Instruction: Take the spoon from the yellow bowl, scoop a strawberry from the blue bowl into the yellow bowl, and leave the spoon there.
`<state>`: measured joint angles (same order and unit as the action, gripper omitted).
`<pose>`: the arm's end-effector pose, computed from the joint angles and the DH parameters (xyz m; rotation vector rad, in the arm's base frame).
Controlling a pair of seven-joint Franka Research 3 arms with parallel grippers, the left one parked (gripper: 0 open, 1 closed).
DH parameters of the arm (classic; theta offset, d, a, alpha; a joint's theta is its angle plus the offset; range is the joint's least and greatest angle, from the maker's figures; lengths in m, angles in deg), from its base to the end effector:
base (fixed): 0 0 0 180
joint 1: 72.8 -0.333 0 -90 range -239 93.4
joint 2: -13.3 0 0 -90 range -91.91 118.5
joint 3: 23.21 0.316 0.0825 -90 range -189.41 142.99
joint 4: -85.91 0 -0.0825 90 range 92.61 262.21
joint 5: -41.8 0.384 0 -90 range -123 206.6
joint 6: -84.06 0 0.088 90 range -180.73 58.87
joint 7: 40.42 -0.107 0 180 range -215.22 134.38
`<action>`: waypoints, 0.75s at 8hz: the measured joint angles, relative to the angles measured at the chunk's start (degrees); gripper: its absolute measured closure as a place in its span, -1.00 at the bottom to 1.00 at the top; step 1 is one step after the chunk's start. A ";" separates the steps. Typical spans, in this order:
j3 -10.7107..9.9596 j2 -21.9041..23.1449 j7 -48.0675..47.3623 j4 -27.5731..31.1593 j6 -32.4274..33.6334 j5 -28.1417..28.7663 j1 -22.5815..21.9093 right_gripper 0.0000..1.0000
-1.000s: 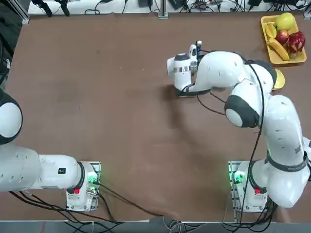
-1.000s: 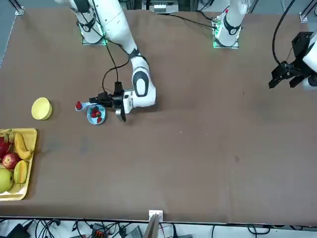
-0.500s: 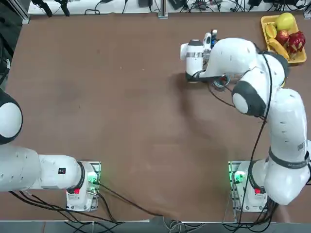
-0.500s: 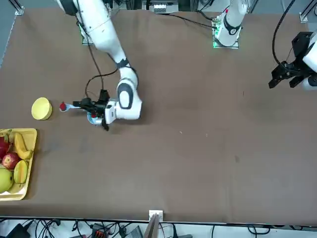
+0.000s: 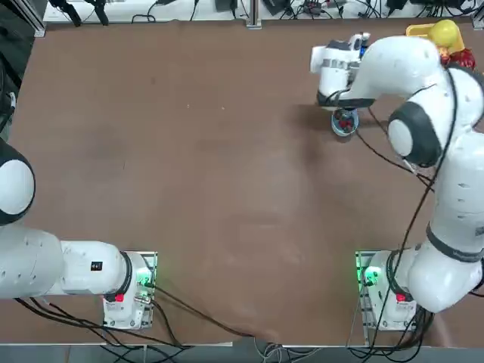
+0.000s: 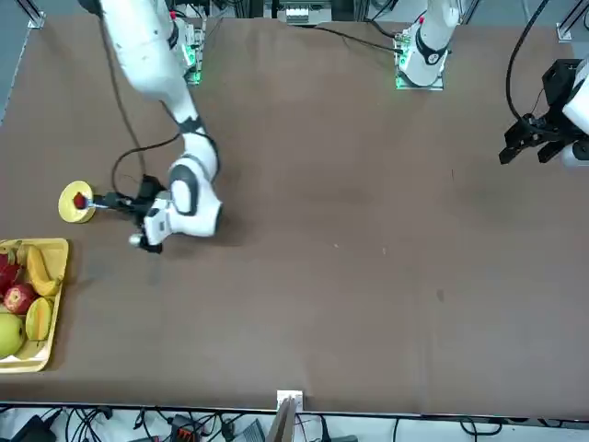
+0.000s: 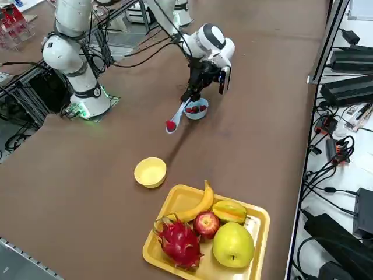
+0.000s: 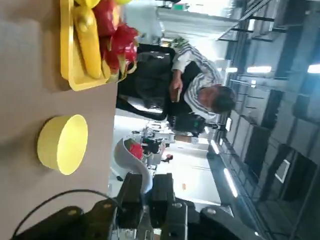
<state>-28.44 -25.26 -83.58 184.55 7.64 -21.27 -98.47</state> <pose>0.5851 0.1052 0.2280 1.6529 0.0022 -0.1977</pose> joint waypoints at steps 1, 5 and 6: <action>0.02 0.65 1.18 1.74 -2.40 -0.02 1.94 0.79; 0.11 0.64 6.05 6.39 -8.36 -1.56 8.01 0.79; 0.12 0.63 9.08 6.83 -8.77 -1.65 8.77 0.79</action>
<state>-28.33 -24.64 -74.49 191.38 -1.13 -22.91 -89.70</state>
